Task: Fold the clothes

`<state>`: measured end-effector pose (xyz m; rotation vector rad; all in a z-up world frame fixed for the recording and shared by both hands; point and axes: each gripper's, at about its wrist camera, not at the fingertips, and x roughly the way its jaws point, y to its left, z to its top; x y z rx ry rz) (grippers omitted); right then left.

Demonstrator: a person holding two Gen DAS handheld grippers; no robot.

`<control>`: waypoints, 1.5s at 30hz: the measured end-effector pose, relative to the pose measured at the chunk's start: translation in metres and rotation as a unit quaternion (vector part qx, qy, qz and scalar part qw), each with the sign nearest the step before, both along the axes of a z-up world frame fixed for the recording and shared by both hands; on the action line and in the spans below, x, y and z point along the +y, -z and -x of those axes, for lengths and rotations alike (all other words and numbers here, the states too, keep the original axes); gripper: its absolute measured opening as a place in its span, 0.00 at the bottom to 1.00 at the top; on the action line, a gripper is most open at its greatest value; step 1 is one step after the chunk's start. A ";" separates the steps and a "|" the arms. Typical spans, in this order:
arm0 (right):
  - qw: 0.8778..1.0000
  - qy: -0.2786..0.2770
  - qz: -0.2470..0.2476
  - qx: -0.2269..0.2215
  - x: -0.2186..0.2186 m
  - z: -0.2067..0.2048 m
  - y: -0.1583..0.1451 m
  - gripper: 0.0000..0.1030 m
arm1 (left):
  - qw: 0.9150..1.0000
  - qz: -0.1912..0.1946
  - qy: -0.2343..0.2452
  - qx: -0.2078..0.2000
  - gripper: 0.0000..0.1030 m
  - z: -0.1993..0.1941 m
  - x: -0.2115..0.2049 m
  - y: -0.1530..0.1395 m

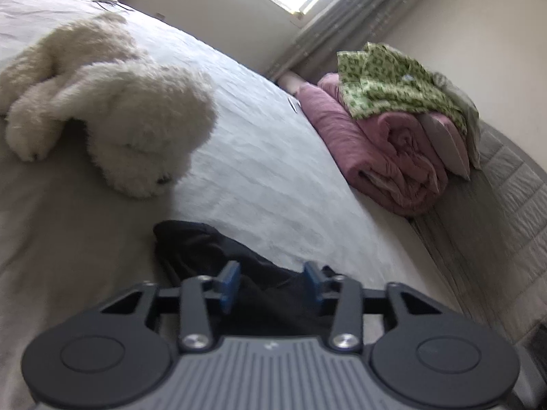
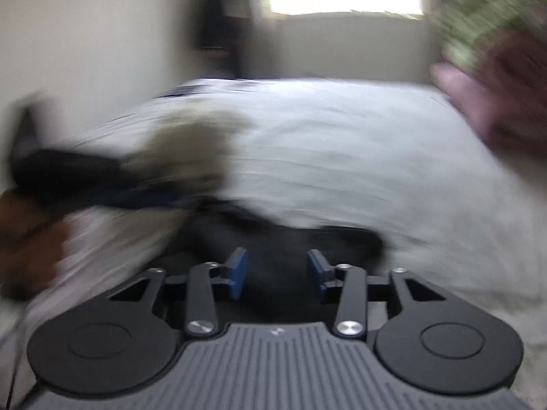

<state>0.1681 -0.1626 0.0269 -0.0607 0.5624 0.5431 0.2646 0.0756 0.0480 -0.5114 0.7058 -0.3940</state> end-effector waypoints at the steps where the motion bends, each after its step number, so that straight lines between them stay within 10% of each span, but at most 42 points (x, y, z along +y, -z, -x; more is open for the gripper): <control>1: 0.999 -0.035 0.009 0.002 0.012 0.010 0.002 0.47 | 1.000 -0.015 0.001 0.005 0.48 -0.003 -0.004 0.003; 8: 0.983 -0.127 0.133 -0.002 0.074 0.027 0.039 0.37 | 0.994 -0.108 0.024 0.002 0.31 -0.010 -0.025 0.014; 11: 0.982 -0.118 0.144 0.012 0.075 0.020 0.046 0.12 | 0.992 -0.123 0.032 -0.003 0.15 -0.012 -0.030 0.012; 17: 0.992 -0.089 0.024 0.082 0.035 0.002 0.024 0.08 | 0.994 -0.110 0.022 -0.005 0.06 -0.015 -0.030 0.001; 26: 0.963 -0.055 -0.143 0.222 -0.003 -0.039 0.011 0.07 | 0.995 -0.096 0.004 -0.002 0.05 -0.018 -0.029 -0.017; 37: 0.964 -0.048 -0.115 0.236 0.027 -0.033 0.035 0.08 | 0.984 -0.174 0.002 -0.028 0.06 -0.012 -0.031 -0.009; 45: 0.956 -0.036 -0.216 0.194 -0.002 -0.024 0.020 0.07 | 0.981 -0.186 0.014 -0.057 0.06 -0.015 -0.036 -0.005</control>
